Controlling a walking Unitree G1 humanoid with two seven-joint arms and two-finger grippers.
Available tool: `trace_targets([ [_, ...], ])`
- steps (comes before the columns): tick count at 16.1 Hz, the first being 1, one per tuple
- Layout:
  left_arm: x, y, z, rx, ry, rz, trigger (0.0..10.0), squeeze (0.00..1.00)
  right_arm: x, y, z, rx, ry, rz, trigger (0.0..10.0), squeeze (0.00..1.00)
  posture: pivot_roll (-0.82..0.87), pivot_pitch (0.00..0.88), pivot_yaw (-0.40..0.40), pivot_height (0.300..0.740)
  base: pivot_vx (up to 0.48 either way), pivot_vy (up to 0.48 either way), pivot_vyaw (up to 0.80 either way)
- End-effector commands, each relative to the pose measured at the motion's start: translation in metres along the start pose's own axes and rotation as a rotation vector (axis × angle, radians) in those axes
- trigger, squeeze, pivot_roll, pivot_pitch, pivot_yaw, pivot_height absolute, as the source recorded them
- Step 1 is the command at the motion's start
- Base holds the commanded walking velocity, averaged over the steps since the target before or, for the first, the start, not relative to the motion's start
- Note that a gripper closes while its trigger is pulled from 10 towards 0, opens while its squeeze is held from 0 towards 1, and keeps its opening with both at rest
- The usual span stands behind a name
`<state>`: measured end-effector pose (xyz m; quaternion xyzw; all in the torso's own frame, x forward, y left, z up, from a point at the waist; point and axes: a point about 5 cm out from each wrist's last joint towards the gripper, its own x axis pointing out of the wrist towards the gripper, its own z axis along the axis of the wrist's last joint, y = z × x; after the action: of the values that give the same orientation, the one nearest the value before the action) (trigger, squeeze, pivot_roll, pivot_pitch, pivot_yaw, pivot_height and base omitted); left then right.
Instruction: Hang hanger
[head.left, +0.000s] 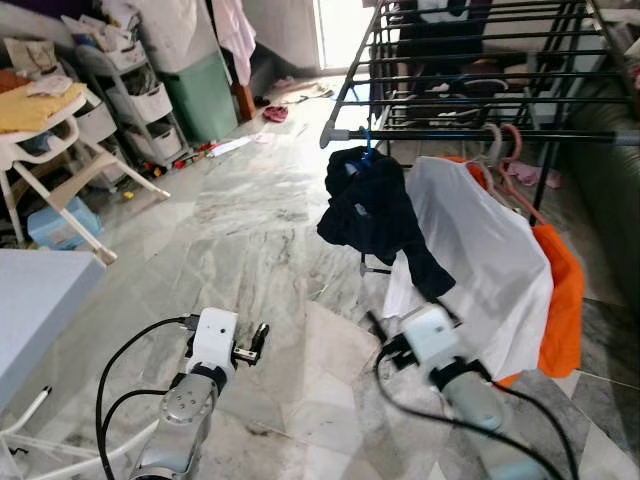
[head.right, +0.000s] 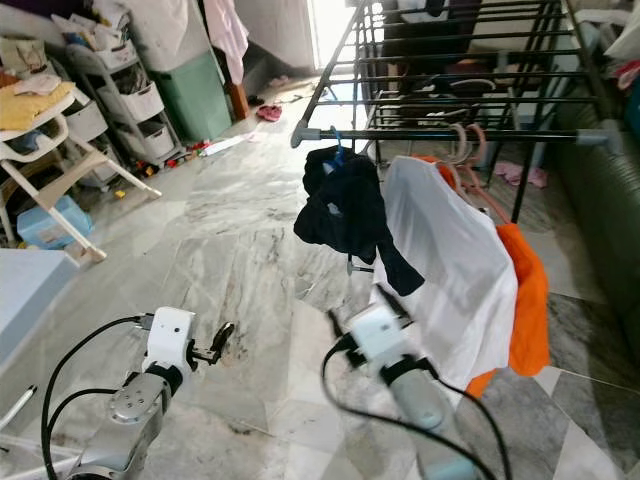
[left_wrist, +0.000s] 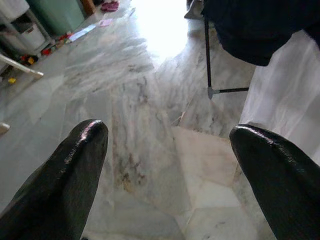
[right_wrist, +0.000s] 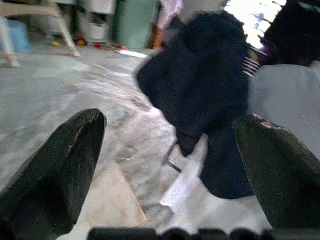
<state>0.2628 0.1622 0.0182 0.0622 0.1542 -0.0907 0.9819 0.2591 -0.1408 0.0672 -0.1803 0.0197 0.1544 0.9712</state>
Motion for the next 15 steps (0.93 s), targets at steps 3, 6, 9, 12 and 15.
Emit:
trace_targets([
  [3,-0.01,0.011,-0.023,0.007,0.058,0.055,10.0,0.0,-0.001,0.001,-0.009,0.05,0.043,-0.036,10.0,0.0,-0.19,0.0,0.142,0.74,0.0,0.0,0.0],
  [6,-0.011,0.01,-0.027,-0.014,0.056,0.11,10.0,0.0,-0.005,0.009,-0.016,0.077,0.071,-0.009,10.0,0.0,-0.16,0.0,0.07,0.74,0.0,0.0,0.0],
  [9,-0.013,0.009,-0.027,-0.051,0.036,0.17,10.0,0.0,0.006,0.014,-0.013,0.041,0.061,0.084,10.0,0.0,-0.1,0.0,-0.011,0.74,0.0,0.0,0.0],
  [12,-0.021,0.009,-0.036,-0.067,0.048,0.23,10.0,0.0,0.019,0.01,-0.011,0.005,0.066,0.128,10.0,0.0,-0.05,0.0,-0.111,0.74,0.0,0.0,0.0],
  [15,-0.018,0.008,-0.035,-0.038,0.041,0.235,10.0,0.0,0.024,0.009,-0.012,-0.025,0.084,0.166,10.0,0.0,-0.03,0.0,-0.157,0.74,0.0,0.0,0.0],
])
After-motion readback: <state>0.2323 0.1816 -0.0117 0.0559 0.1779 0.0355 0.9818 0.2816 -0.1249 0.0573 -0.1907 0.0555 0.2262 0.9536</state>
